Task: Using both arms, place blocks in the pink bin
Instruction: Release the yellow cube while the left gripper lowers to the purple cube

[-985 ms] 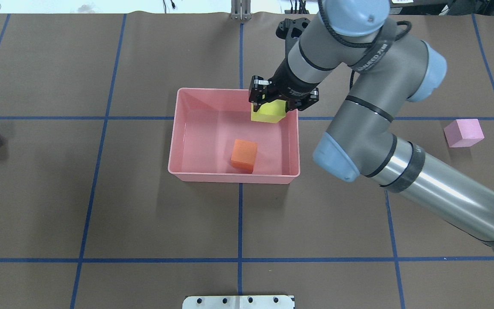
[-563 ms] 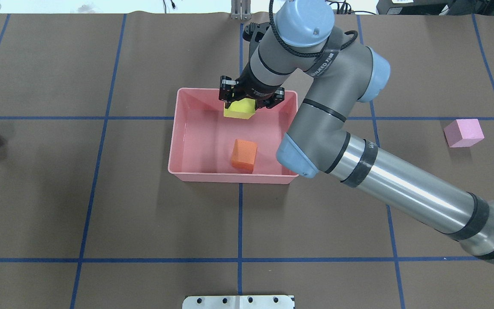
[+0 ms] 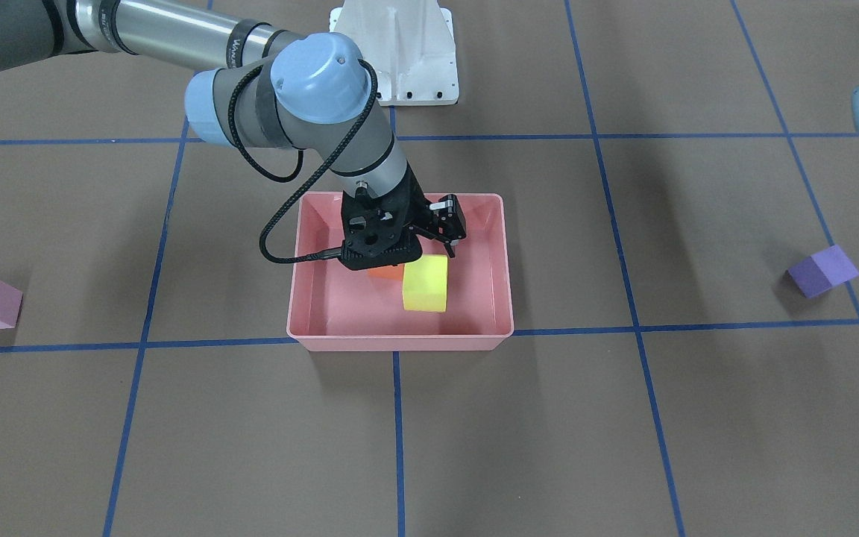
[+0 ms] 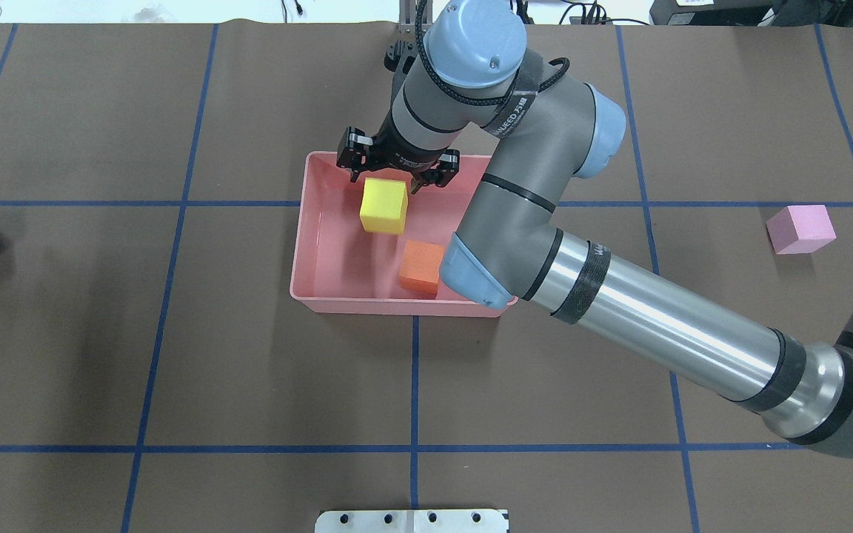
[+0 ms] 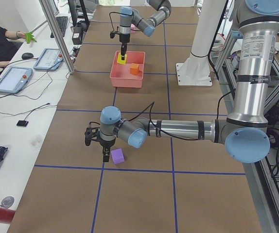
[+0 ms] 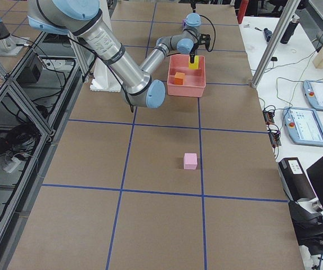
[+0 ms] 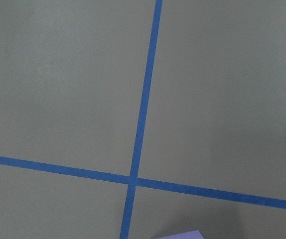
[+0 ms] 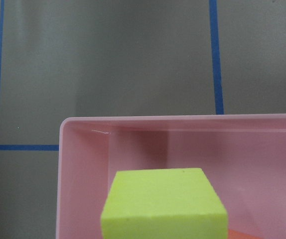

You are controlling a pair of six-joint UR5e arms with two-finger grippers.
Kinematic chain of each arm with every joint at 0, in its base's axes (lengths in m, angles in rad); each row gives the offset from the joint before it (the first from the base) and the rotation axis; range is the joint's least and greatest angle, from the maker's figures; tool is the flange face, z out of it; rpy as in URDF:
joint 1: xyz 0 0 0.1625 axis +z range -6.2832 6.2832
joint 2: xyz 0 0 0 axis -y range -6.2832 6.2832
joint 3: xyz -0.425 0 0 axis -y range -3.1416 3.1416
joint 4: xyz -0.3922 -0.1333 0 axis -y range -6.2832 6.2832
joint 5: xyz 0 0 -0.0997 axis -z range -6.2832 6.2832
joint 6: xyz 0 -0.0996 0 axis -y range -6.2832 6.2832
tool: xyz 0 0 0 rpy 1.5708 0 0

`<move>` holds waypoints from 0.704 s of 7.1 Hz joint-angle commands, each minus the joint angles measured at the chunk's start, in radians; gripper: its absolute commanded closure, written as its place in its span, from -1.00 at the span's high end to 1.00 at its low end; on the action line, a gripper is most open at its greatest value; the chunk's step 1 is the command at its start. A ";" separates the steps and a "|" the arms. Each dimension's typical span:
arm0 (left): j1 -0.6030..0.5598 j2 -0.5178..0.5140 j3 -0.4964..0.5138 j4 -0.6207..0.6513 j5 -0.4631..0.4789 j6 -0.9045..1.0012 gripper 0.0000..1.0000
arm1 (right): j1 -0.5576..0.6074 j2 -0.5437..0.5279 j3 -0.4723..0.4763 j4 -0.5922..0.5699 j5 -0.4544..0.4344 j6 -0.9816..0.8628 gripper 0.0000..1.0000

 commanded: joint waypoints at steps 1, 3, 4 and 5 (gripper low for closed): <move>0.106 0.016 0.019 -0.107 0.078 -0.161 1.00 | -0.005 0.011 0.000 0.020 -0.008 0.058 1.00; 0.131 0.042 0.025 -0.145 0.090 -0.163 1.00 | 0.009 0.030 0.015 0.014 -0.002 0.067 1.00; 0.146 0.052 0.038 -0.179 0.106 -0.166 1.00 | 0.047 0.030 0.040 -0.011 0.029 0.067 1.00; 0.156 0.055 0.040 -0.179 0.106 -0.166 1.00 | 0.096 0.027 0.060 -0.032 0.099 0.066 1.00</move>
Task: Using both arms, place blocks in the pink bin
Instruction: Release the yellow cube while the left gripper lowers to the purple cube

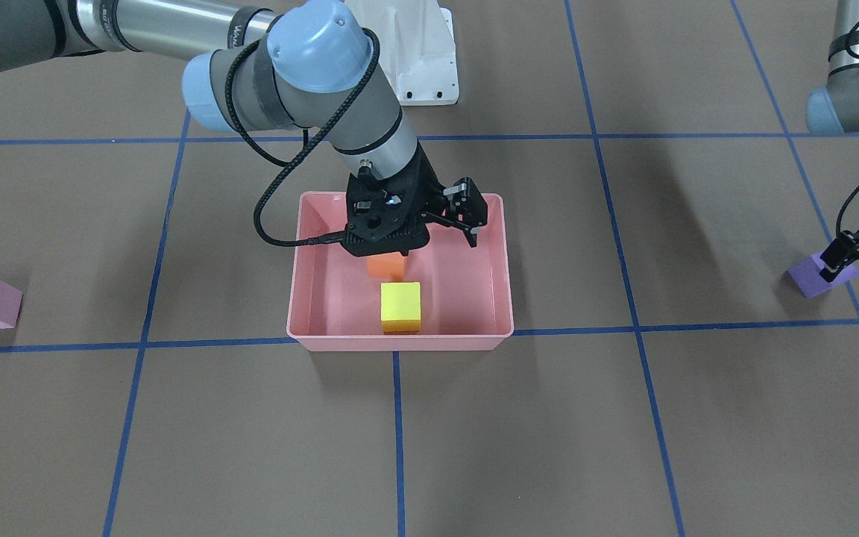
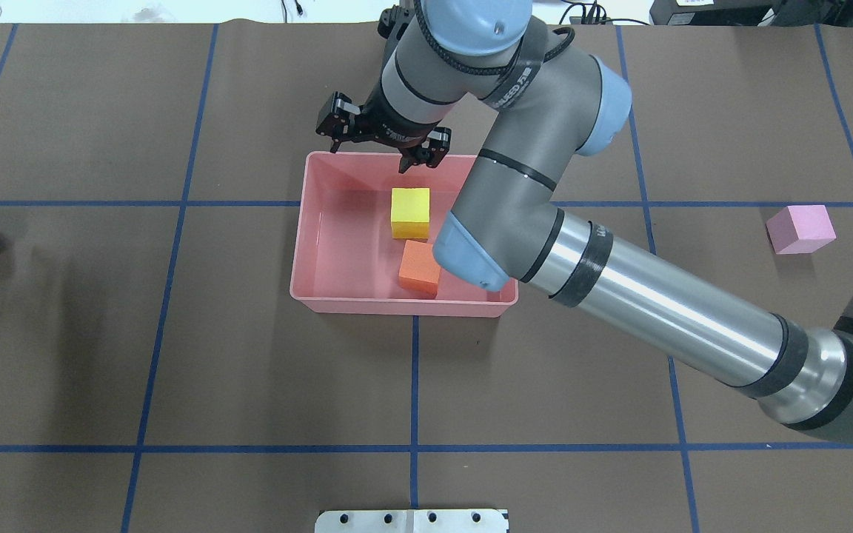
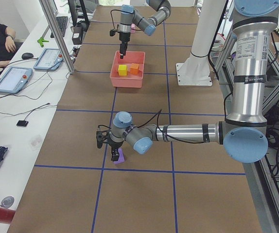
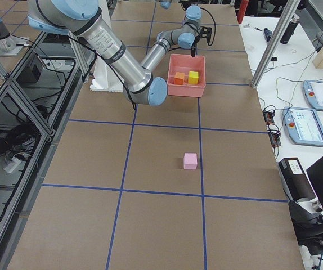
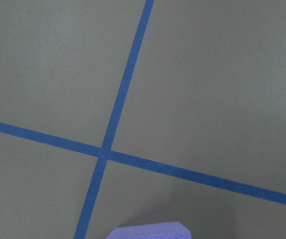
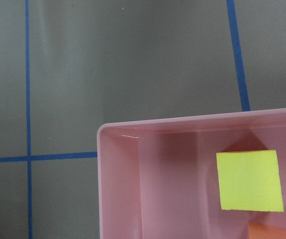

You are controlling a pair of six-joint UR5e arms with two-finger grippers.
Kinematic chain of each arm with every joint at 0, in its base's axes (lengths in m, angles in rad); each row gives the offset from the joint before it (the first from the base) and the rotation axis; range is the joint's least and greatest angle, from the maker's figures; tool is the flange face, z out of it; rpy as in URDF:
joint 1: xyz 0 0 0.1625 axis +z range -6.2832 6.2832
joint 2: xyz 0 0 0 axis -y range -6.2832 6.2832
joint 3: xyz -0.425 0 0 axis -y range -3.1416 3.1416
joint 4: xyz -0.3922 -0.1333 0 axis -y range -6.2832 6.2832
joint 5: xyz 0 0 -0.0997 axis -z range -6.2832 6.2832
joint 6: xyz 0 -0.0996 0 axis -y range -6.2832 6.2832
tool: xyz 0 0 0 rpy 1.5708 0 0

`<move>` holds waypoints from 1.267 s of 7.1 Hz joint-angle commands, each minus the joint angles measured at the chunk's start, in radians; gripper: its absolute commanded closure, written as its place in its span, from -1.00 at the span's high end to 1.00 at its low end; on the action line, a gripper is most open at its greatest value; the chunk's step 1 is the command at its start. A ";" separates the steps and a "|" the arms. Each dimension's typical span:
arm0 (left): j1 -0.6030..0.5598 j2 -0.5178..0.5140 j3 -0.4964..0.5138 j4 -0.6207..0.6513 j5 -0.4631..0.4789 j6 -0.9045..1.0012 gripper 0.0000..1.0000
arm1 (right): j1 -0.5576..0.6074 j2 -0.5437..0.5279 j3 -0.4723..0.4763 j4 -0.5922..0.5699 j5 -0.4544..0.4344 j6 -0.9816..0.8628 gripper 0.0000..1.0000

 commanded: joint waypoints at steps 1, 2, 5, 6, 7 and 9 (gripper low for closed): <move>0.021 0.012 0.006 -0.016 0.009 -0.006 1.00 | 0.092 -0.002 0.035 -0.039 0.099 -0.006 1.00; 0.033 0.013 0.011 -0.016 0.009 -0.019 1.00 | 0.123 -0.011 0.059 -0.078 0.107 -0.029 1.00; 0.053 0.013 0.027 -0.021 0.014 -0.022 0.68 | 0.296 -0.164 0.177 -0.236 0.206 -0.338 1.00; 0.053 0.013 0.030 -0.035 0.017 -0.017 0.10 | 0.307 -0.222 0.183 -0.273 0.199 -0.427 1.00; 0.053 0.013 0.029 -0.035 0.017 -0.017 -0.57 | 0.353 -0.285 0.187 -0.276 0.205 -0.510 1.00; 0.050 0.000 0.021 -0.024 0.005 -0.008 -1.00 | 0.458 -0.391 0.188 -0.311 0.203 -0.737 1.00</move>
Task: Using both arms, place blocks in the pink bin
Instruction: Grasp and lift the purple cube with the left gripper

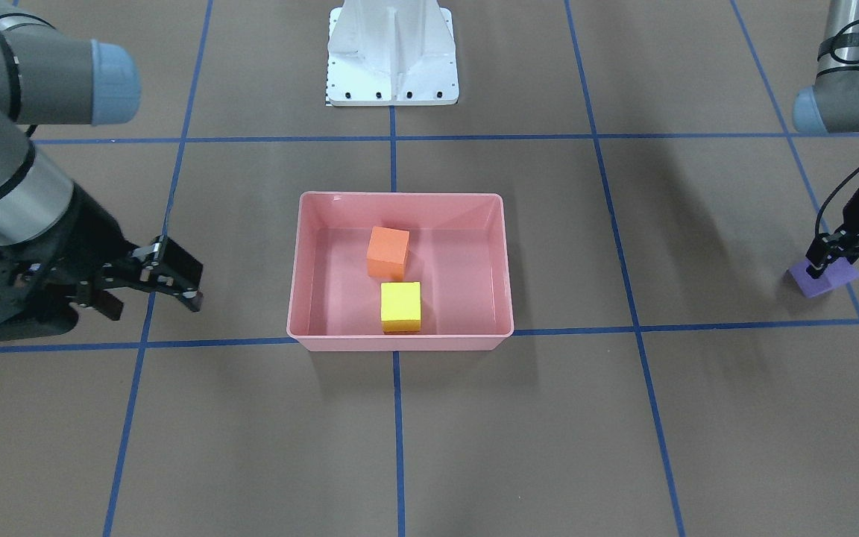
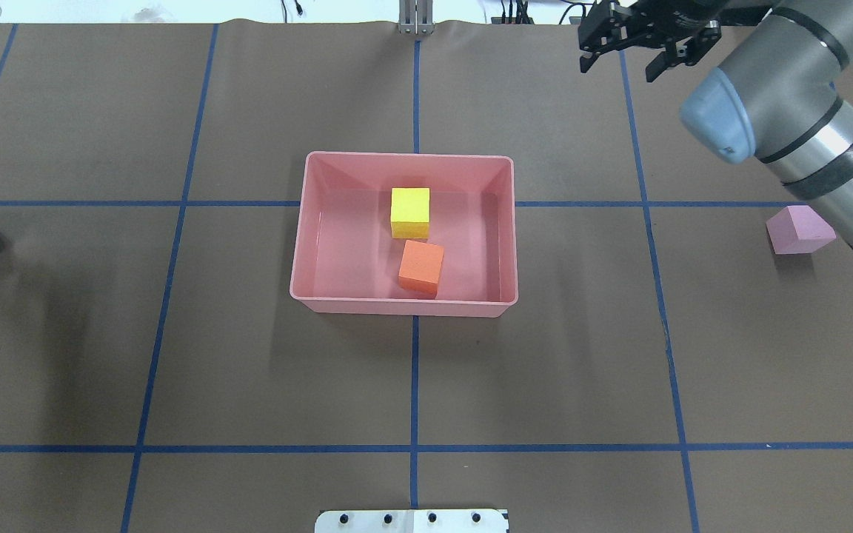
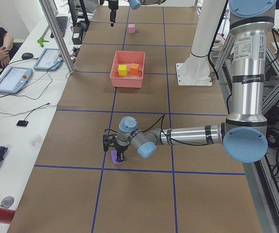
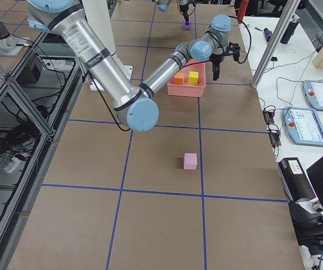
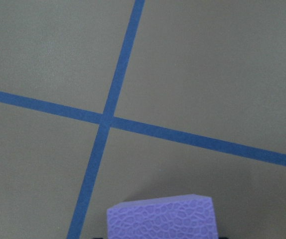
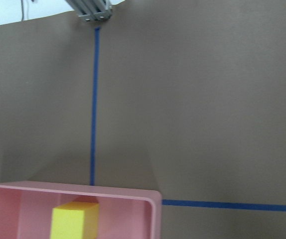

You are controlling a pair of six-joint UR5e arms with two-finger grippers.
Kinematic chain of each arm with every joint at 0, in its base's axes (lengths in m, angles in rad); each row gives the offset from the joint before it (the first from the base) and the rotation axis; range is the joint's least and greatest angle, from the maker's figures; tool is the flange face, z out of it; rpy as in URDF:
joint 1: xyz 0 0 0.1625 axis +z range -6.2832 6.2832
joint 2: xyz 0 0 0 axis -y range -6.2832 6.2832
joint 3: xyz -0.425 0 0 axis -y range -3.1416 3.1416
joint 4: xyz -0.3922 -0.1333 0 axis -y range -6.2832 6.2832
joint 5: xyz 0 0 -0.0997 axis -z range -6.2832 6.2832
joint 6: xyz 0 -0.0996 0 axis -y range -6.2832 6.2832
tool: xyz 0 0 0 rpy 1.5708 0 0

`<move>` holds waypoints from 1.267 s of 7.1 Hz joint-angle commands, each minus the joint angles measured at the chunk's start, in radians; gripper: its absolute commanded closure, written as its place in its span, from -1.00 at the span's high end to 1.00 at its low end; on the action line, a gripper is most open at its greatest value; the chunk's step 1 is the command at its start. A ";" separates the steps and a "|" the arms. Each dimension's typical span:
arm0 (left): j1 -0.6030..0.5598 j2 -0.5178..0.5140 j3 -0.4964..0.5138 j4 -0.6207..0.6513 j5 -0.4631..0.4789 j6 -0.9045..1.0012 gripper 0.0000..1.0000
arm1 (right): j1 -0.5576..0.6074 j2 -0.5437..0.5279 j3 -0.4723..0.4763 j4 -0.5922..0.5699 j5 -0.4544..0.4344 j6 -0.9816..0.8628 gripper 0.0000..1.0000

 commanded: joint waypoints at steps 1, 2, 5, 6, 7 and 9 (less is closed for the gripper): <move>-0.011 -0.012 -0.005 0.009 -0.029 0.006 -1.00 | 0.119 -0.115 -0.001 -0.095 -0.009 -0.353 1.00; -0.034 -0.017 -0.048 0.072 -0.057 0.006 -1.00 | 0.162 -0.157 -0.008 -0.145 -0.029 -0.541 1.00; -0.061 -0.130 -0.340 0.533 -0.057 0.004 -1.00 | 0.175 -0.290 -0.028 -0.140 -0.046 -0.712 1.00; -0.061 -0.188 -0.411 0.653 -0.057 0.001 -1.00 | 0.174 -0.326 -0.047 -0.140 -0.043 -0.712 1.00; -0.061 -0.248 -0.507 0.789 -0.057 -0.012 -1.00 | 0.171 -0.323 -0.112 -0.135 -0.039 -0.713 1.00; -0.031 -0.535 -0.573 1.122 -0.058 -0.151 -1.00 | 0.160 -0.327 -0.276 0.014 0.019 -0.703 1.00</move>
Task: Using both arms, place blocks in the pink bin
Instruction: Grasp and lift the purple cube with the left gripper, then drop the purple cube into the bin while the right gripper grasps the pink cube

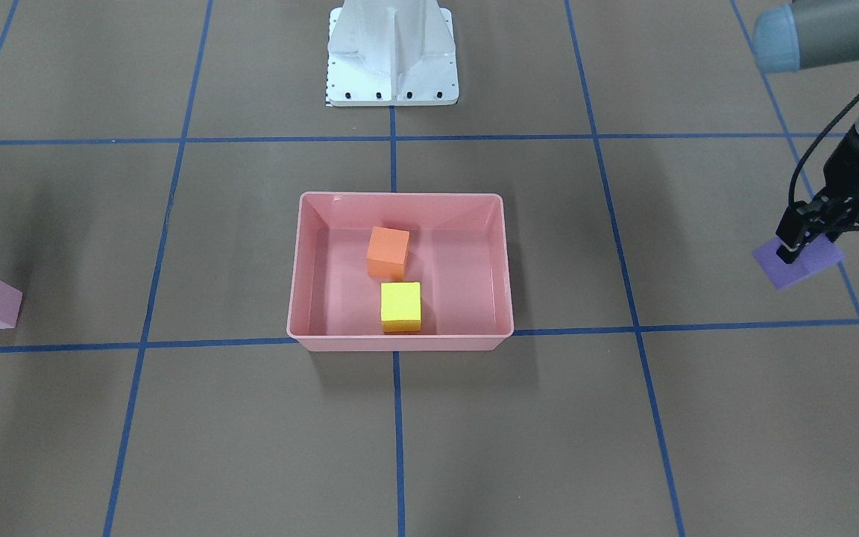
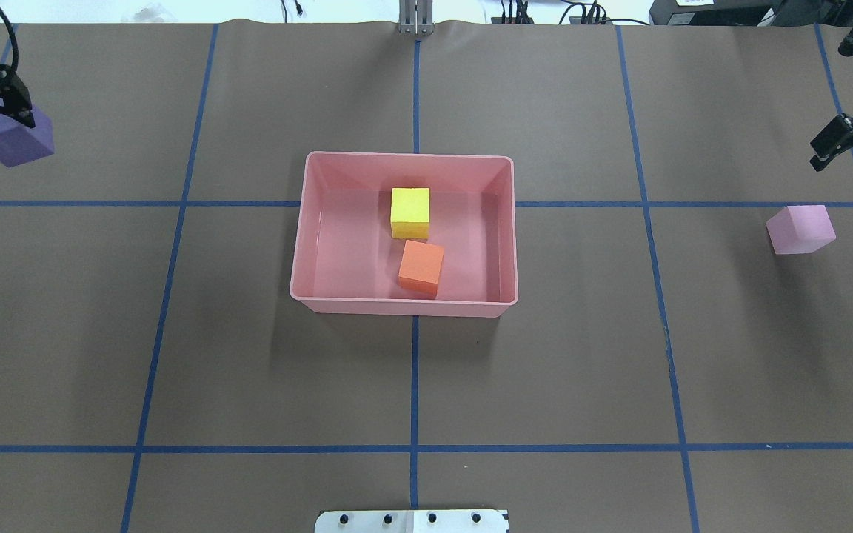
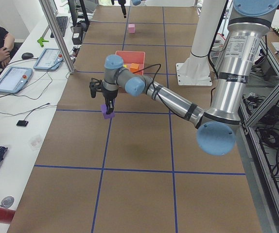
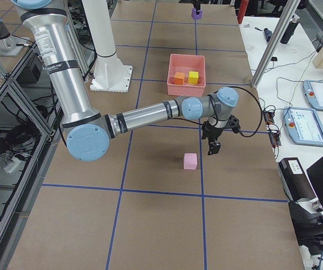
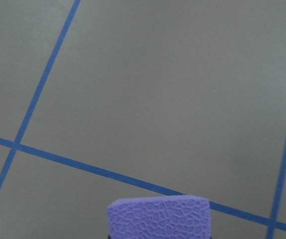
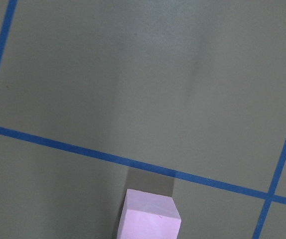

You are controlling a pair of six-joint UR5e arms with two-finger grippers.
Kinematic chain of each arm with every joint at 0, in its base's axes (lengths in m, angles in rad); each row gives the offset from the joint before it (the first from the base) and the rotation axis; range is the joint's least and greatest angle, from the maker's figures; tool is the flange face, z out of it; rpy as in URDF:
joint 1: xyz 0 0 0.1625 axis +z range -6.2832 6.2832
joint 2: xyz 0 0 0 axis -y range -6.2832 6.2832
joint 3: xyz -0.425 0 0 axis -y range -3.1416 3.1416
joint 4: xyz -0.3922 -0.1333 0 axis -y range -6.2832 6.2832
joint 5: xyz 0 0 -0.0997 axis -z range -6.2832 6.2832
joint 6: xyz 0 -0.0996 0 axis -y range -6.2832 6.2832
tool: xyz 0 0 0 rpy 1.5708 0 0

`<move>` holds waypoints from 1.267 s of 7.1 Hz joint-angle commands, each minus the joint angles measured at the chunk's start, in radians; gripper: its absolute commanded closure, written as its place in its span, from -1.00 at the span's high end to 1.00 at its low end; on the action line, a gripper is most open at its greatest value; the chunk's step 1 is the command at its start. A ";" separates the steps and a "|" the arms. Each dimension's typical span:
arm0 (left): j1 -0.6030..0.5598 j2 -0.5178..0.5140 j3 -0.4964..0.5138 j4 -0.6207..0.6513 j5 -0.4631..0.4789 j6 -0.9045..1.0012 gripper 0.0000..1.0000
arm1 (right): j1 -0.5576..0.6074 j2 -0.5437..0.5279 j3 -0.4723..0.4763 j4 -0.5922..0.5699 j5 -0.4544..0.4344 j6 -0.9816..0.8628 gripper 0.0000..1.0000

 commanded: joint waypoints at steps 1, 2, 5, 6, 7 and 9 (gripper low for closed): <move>0.106 -0.271 -0.037 0.241 0.010 -0.225 -1.00 | -0.019 -0.005 -0.130 0.126 0.046 0.039 1.00; 0.181 -0.350 -0.028 0.260 0.013 -0.333 -1.00 | -0.026 -0.010 -0.120 0.126 0.062 0.090 1.00; 0.349 -0.530 0.067 0.283 0.146 -0.527 -1.00 | -0.079 -0.013 -0.103 0.128 0.093 0.137 1.00; 0.366 -0.568 0.100 0.283 0.151 -0.565 -1.00 | -0.090 -0.016 -0.104 0.128 0.091 0.142 1.00; 0.377 -0.614 0.145 0.283 0.153 -0.591 -1.00 | -0.099 -0.025 -0.104 0.129 0.090 0.141 1.00; 0.429 -0.646 0.188 0.279 0.197 -0.625 -1.00 | -0.101 -0.040 -0.101 0.131 0.088 0.127 1.00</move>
